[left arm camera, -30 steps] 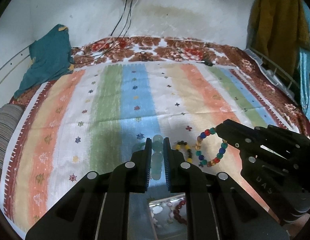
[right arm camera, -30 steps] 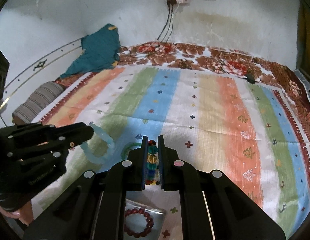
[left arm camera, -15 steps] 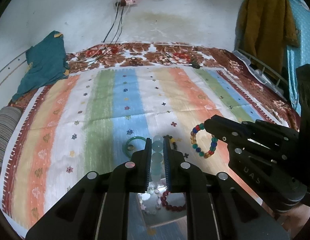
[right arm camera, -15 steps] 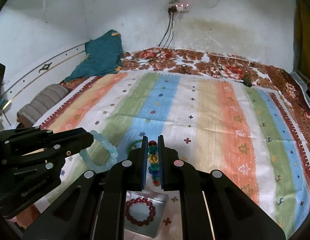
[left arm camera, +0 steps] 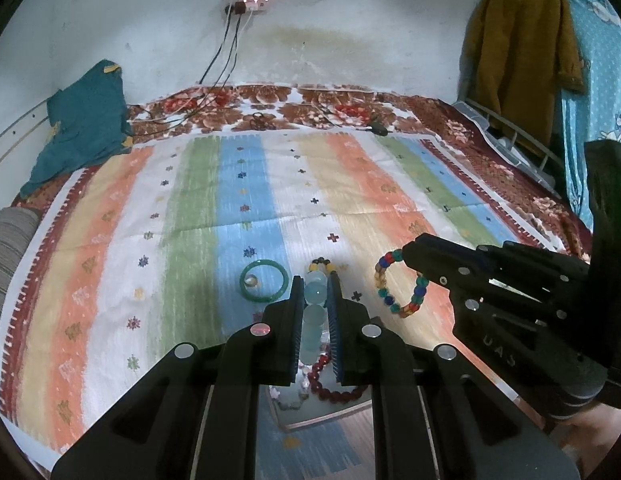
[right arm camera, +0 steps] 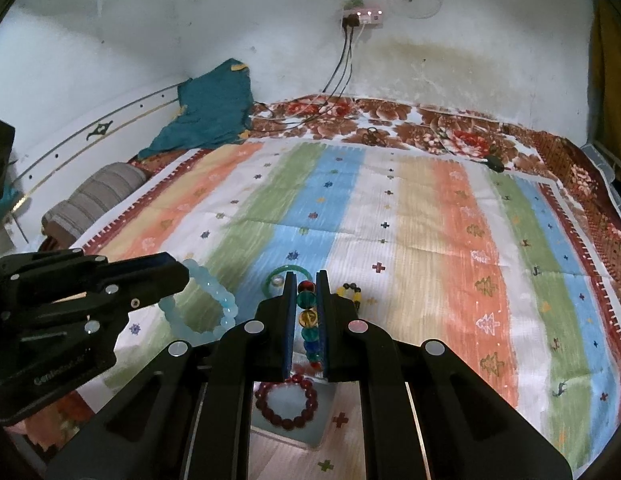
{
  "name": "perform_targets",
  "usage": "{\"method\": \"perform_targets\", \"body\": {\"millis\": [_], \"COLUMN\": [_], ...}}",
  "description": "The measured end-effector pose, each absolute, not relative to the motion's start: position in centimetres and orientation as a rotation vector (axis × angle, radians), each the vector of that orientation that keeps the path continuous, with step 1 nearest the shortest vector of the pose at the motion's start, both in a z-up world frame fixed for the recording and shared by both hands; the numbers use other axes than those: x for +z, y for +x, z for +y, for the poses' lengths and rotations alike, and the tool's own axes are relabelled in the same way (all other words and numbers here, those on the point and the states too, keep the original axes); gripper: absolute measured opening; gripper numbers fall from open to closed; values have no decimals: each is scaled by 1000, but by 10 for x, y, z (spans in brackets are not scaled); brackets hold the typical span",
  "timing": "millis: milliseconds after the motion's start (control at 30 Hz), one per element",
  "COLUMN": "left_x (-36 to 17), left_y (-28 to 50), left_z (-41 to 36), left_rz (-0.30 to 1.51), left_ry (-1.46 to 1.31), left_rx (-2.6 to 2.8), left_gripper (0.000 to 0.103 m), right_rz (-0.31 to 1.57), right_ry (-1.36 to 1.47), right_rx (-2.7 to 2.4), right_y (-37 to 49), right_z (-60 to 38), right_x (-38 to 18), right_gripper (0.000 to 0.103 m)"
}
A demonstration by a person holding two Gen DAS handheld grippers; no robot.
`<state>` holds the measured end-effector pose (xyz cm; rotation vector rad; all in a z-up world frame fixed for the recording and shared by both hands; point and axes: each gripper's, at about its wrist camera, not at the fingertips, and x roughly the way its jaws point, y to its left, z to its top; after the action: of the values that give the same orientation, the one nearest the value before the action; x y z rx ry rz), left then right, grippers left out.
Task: Organize jewelry
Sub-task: 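Lift both held bracelets and carry them over the silver tin, then open both grippers to release the bracelets into the tin, then raise both open grippers away from the tin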
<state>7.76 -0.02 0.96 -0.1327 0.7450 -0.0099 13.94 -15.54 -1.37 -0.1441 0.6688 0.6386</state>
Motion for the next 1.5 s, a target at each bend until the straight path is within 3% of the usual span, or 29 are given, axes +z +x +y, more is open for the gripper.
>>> {"method": "perform_targets", "body": {"millis": [400,433,467,500,567,733,900,1500], "left_x": [6,7,8,9,9,7,6,-5], "left_y": [66,65,64,64,64,69,70,91], "left_z": [0,1,2,4,8,15,20,39], "left_rz": [764,758,756,754,755,766,767,810], "left_ry": [-152,-154,-156,-162,-177,-190,-205,-225], "left_rx": [-20,-12,-6,-3,4,32,47,124], "left_gripper": [13,15,22,26,26,37,50,73], "right_rz": [722,724,721,717,718,741,748,766], "right_ry": [-161,-160,-156,-151,-147,-127,-117,-114], "right_rx": [659,653,648,635,616,593,584,565], "right_y": [128,128,129,131,134,146,151,167], "right_z": [-156,-157,-158,-160,-163,-169,-169,-165], "right_x": [-23,-23,-23,-22,-22,-25,-26,-30], "right_gripper": [11,12,19,34,41,41,48,66]}}
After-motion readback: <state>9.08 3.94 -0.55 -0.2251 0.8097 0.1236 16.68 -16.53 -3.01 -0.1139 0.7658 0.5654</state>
